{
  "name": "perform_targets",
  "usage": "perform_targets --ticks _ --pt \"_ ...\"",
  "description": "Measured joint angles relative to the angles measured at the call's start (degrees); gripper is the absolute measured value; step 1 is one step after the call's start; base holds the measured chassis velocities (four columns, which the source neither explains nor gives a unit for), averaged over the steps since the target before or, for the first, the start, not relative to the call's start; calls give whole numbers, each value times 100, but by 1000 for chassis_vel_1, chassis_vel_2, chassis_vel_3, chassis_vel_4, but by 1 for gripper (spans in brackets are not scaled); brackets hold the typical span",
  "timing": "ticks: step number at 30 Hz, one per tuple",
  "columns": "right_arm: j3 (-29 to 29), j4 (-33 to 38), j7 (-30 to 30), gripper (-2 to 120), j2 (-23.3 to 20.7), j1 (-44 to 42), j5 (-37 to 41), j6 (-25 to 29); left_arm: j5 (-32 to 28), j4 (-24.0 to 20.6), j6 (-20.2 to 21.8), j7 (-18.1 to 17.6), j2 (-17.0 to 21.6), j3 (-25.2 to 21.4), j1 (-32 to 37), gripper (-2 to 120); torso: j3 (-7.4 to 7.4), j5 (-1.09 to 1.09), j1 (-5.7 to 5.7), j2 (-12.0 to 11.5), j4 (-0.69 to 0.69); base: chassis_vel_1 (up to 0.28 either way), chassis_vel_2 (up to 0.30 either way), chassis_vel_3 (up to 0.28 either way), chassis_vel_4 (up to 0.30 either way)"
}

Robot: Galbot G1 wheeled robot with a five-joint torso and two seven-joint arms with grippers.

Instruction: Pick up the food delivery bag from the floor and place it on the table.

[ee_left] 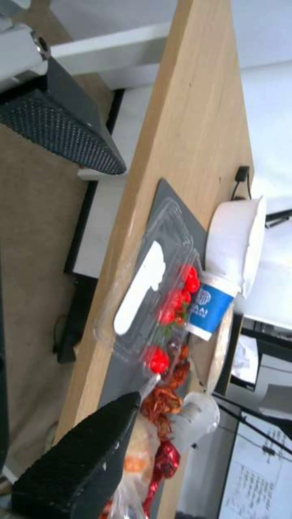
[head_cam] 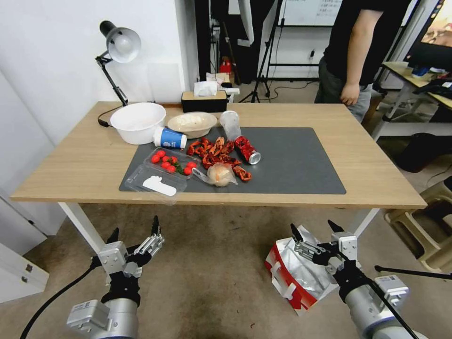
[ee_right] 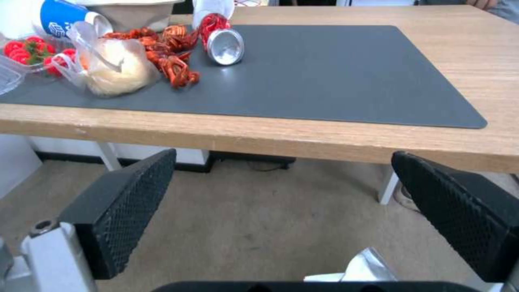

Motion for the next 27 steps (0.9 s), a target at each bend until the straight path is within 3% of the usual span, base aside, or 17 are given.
perform_targets --ticks 27 --pt "-24 -58 -5 100 -4 -4 -30 57 155 -32 9 30 2 -106 16 100 -265 0 -213 -477 0 0 0 0 0"
